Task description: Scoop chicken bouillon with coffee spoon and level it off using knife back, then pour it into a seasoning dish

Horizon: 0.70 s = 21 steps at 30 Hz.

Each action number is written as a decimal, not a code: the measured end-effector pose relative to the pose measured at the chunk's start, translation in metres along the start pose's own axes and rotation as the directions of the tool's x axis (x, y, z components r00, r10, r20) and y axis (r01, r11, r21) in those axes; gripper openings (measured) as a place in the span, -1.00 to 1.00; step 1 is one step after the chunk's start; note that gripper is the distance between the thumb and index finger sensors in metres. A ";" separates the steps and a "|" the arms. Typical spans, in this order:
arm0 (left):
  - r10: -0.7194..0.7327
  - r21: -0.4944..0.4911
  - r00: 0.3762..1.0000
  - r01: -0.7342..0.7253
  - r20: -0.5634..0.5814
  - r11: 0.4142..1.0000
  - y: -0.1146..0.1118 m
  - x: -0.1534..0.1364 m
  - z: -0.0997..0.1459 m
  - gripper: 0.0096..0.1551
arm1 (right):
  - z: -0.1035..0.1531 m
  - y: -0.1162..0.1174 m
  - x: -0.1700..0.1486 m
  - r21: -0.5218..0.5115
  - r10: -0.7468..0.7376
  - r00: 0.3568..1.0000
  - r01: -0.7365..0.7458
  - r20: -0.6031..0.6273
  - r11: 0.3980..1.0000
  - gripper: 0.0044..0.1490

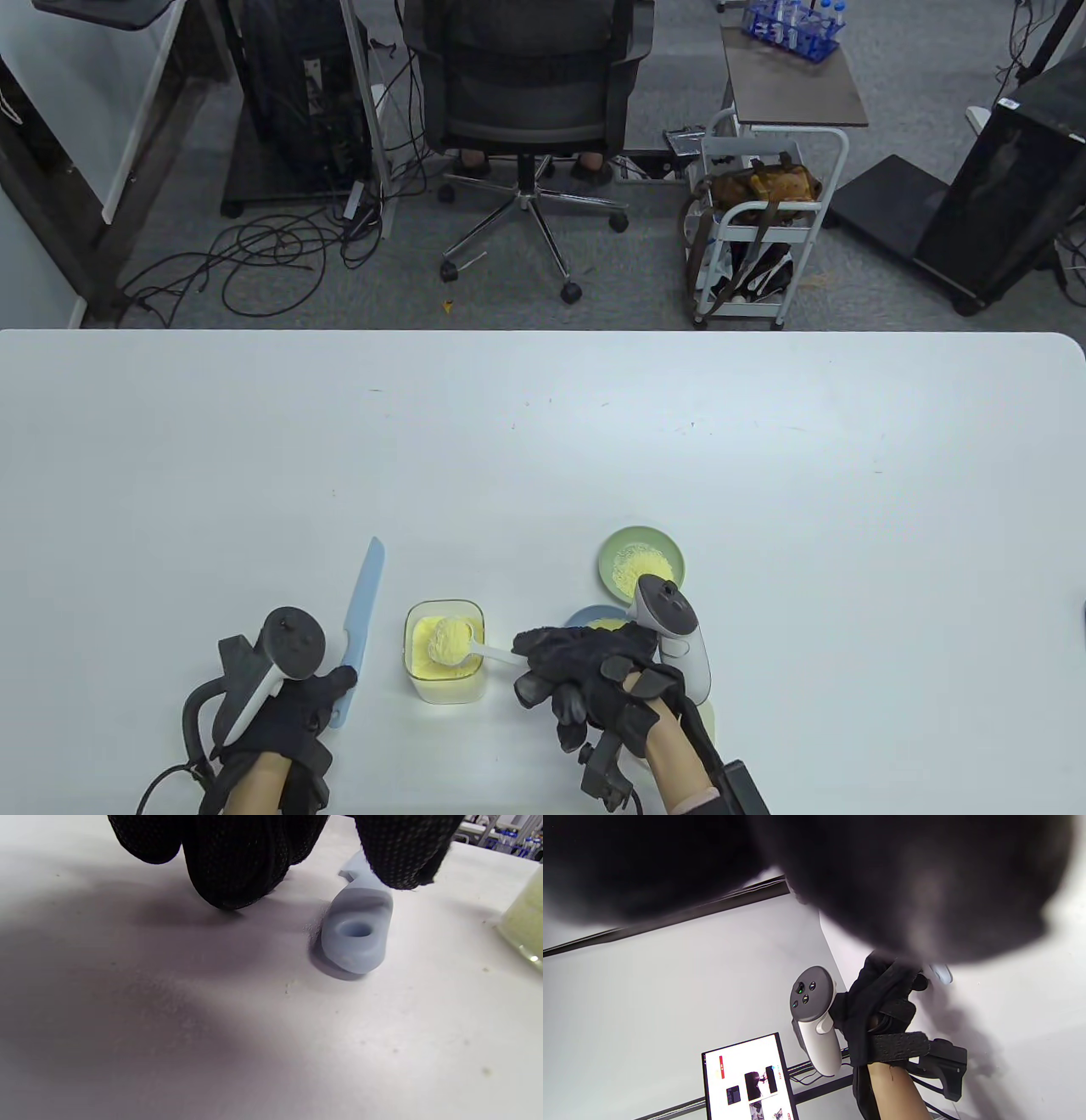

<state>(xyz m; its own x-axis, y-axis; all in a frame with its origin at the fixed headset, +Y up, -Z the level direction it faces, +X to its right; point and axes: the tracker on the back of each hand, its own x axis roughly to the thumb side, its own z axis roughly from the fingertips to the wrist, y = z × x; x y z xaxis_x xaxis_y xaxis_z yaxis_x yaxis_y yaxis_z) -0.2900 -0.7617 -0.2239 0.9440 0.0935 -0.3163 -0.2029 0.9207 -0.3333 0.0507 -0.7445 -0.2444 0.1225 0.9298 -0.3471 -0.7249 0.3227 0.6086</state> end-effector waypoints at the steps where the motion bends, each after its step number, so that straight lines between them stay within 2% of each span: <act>1: -0.002 0.008 1.000 0.002 0.007 1.000 -0.001 0.001 -0.001 -0.16 | 0.000 0.000 0.001 0.001 0.005 1.000 -0.005 0.001 1.000 -0.50; 3: -0.001 -0.009 1.000 0.001 0.012 1.000 -0.004 0.002 -0.004 -0.17 | 0.000 0.001 0.002 0.003 0.009 1.000 -0.009 -0.001 1.000 -0.49; 8: -0.008 0.019 1.000 0.007 0.028 1.000 -0.006 0.007 -0.002 -0.15 | -0.002 0.002 0.002 0.010 0.018 1.000 -0.018 -0.006 1.000 -0.49; 12: -0.033 0.042 0.997 0.030 0.066 0.999 -0.007 0.014 0.000 -0.25 | -0.002 0.003 0.002 0.007 0.017 1.000 -0.017 -0.012 1.000 -0.49; 16: -0.007 0.039 0.995 0.003 0.102 0.999 -0.008 0.016 -0.002 -0.39 | -0.002 0.003 0.003 -0.001 0.013 1.000 -0.013 -0.014 1.000 -0.49; 21: 0.038 0.045 0.993 -0.043 0.115 0.998 -0.007 0.013 -0.003 -0.46 | -0.001 0.003 0.003 -0.017 0.005 1.000 -0.005 -0.016 1.000 -0.49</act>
<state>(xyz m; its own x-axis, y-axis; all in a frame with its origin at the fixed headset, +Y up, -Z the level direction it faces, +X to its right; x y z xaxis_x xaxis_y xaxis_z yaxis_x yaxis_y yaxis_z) -0.2769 -0.7675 -0.2283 0.9594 0.1712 -0.2240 -0.2315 0.9319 -0.2793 0.0484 -0.7411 -0.2441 0.1078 0.9284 -0.3557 -0.7369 0.3148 0.5983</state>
